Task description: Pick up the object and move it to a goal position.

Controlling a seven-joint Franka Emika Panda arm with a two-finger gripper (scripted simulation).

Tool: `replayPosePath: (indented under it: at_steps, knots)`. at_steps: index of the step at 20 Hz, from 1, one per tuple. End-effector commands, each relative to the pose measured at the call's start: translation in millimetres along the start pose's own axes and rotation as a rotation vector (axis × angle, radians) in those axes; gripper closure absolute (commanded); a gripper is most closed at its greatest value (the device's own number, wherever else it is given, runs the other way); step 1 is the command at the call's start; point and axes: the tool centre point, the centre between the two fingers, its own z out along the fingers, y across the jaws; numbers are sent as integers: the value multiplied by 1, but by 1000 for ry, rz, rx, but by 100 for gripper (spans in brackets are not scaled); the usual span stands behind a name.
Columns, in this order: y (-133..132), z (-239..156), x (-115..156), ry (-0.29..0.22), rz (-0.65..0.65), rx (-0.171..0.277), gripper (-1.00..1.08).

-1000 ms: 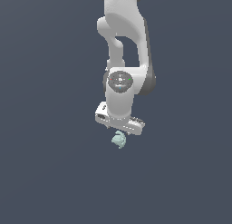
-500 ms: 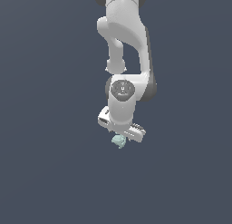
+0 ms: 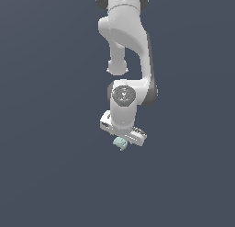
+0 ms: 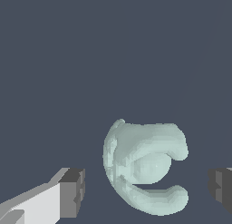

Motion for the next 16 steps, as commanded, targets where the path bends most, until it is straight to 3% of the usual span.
replayPosePath:
  at_steps: [1, 10, 11, 16]
  knots:
    - [0, 14, -1, -1, 1, -1, -92]
    - [0, 34, 0, -1, 3, 0, -92]
    - [0, 34, 0, -1, 3, 0, 108]
    - [0, 34, 0, -1, 3, 0, 108]
